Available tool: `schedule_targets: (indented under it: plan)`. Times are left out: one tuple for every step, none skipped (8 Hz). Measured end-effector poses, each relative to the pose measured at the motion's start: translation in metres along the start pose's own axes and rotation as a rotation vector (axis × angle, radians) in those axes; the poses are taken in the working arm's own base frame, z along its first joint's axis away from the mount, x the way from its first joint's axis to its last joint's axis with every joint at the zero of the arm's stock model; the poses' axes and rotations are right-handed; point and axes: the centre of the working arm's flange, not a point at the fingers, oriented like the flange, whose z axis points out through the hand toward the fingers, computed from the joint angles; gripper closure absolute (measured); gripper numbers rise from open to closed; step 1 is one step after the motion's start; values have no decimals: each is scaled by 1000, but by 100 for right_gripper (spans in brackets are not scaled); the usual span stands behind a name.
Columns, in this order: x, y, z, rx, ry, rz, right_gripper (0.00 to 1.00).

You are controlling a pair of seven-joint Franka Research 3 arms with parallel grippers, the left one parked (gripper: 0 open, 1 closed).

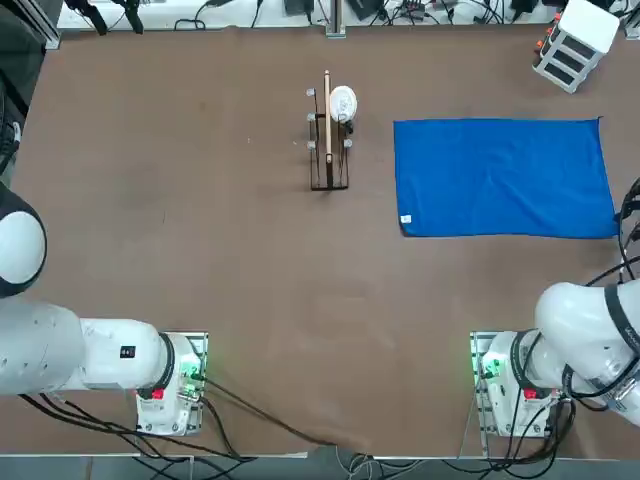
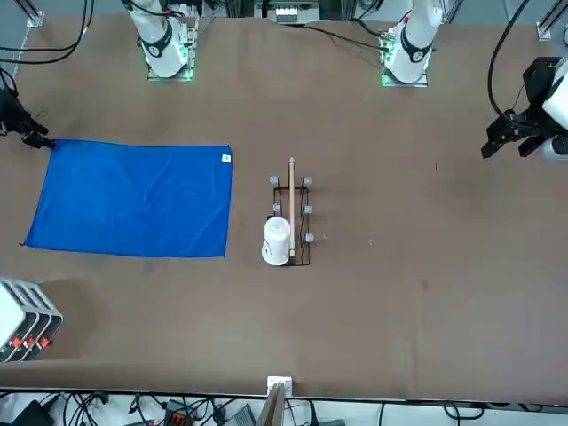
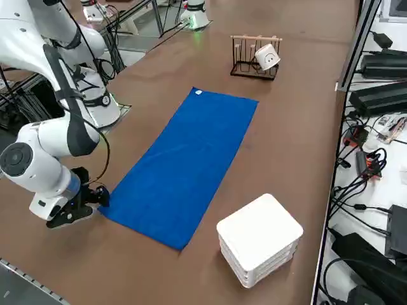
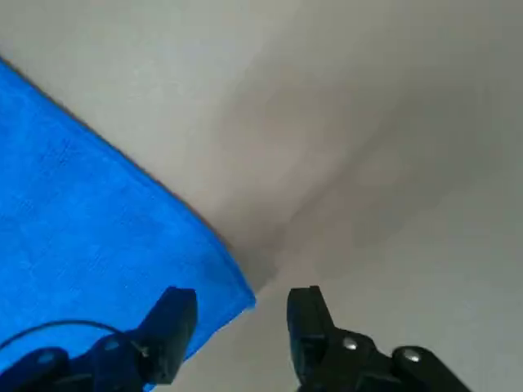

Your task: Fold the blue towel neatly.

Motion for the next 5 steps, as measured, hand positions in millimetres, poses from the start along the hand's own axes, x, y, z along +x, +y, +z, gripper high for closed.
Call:
schedule_targets:
  plan:
    - [0,3,6,-1,-4,5,31]
    - [1,4,9,-1,-8,8,31]
    - [1,5,11,1,-9,14,32]
    - [0,6,11,2,-9,27,32]
    - [0,6,11,2,-9,44,32]
